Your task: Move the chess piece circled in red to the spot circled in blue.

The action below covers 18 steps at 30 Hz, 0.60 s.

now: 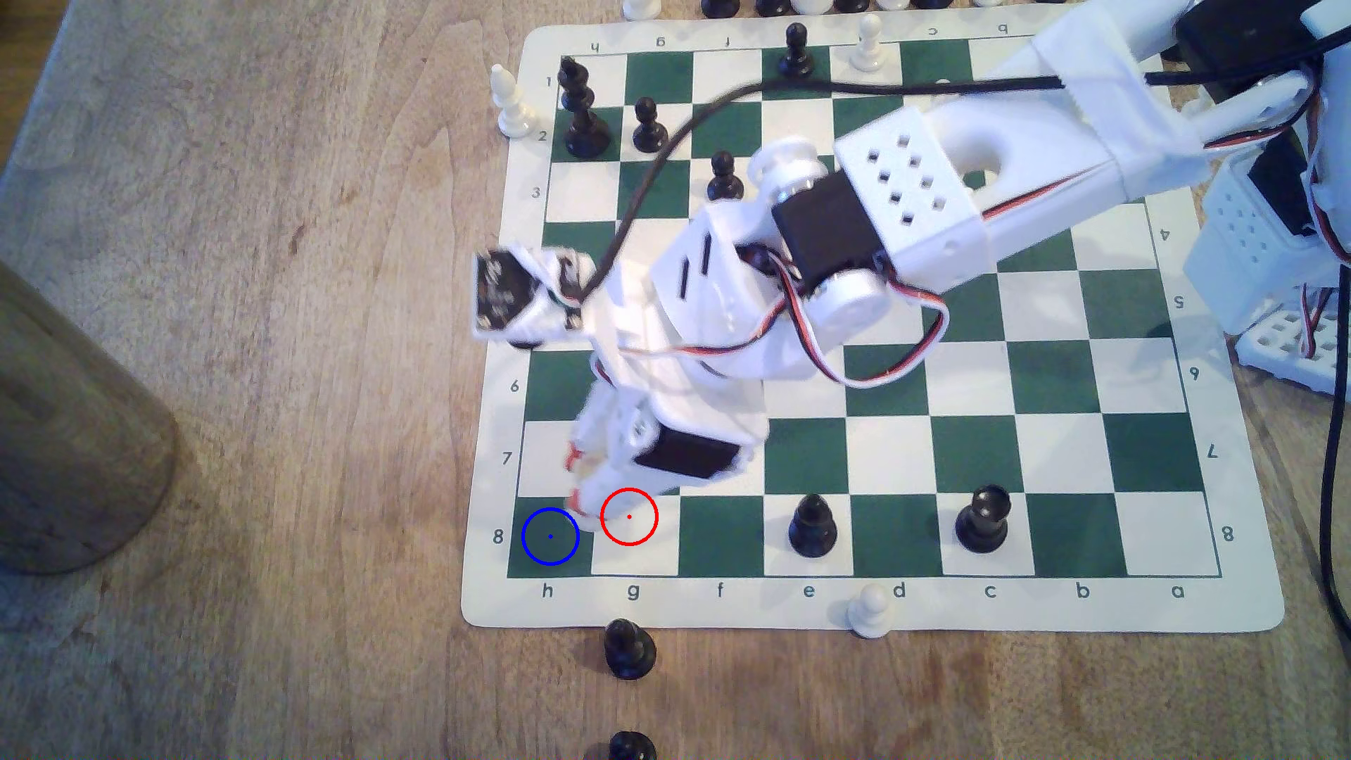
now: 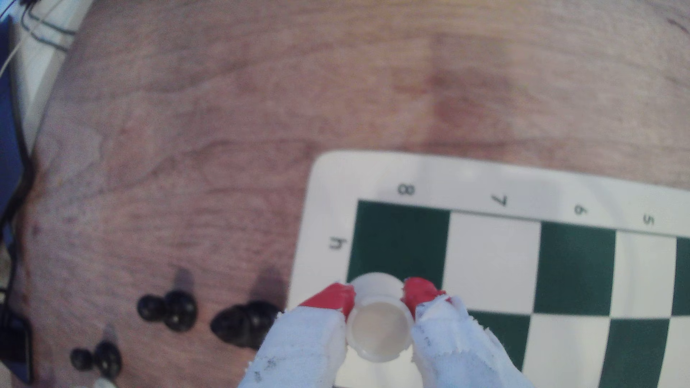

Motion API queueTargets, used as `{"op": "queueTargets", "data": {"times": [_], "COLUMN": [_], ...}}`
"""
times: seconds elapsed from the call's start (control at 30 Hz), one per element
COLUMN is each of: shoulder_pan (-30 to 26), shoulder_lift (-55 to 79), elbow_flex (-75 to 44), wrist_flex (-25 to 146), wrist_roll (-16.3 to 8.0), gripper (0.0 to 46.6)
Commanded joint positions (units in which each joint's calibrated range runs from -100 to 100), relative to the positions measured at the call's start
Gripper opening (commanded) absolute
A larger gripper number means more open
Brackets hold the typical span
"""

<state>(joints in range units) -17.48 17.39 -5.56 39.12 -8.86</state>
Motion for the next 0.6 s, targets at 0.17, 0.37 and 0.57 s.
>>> {"op": "queueTargets", "data": {"times": [0.17, 0.37, 0.57], "shoulder_pan": [0.94, 1.25, 1.72], "shoulder_lift": [8.68, 12.92, 19.12], "elbow_flex": [-19.37, -23.18, -30.80], "wrist_flex": [2.24, 2.24, 3.63], "wrist_roll": [0.63, 0.68, 0.39], "gripper": [1.0, 0.9, 0.9]}}
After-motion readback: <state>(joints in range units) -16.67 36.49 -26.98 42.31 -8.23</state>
